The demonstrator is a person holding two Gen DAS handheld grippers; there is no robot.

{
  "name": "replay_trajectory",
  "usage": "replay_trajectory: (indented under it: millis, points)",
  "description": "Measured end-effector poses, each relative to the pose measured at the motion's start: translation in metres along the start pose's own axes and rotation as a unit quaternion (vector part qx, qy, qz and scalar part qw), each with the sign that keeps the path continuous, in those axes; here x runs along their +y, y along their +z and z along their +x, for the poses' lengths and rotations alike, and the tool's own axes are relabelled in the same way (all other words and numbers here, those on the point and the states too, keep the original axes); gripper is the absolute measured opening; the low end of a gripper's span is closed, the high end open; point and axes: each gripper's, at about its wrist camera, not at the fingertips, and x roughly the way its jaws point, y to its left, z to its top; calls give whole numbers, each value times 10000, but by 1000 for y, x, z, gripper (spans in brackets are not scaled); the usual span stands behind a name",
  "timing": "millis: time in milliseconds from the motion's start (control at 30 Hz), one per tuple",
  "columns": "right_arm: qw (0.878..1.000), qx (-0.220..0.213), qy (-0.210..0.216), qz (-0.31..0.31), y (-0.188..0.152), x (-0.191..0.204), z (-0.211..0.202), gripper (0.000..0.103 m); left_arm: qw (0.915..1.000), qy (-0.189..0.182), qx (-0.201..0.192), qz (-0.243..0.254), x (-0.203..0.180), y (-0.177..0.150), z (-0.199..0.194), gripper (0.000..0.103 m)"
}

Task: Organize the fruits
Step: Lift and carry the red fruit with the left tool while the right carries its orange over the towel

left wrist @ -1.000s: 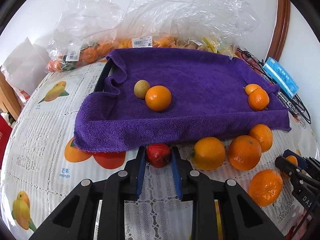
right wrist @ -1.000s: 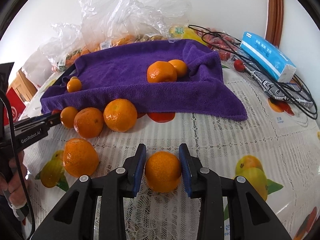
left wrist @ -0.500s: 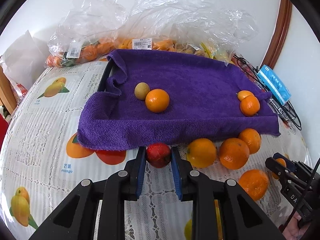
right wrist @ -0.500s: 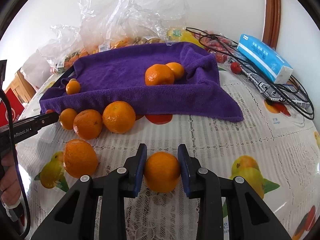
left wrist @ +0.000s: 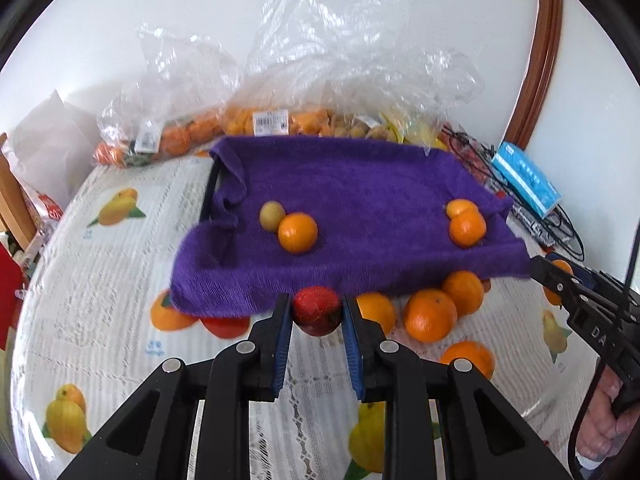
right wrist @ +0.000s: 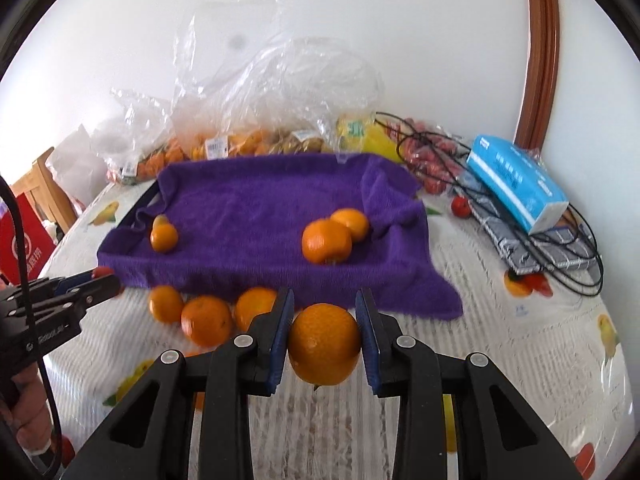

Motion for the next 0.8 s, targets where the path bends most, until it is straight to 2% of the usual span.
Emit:
replay_trajectory:
  millis: [200, 467, 800]
  points:
    - [9996, -275, -41, -4, 39, 6, 10, 32, 9991, 133, -382, -98, 11, 35, -9, 24]
    - [9988, -483, 9, -10, 76, 19, 37, 32, 9977, 192, -542, -364, 26, 65, 11, 23]
    - [9991, -400, 126, -49, 87, 30, 71, 32, 9978, 312, -345, -482, 39, 74, 56, 23]
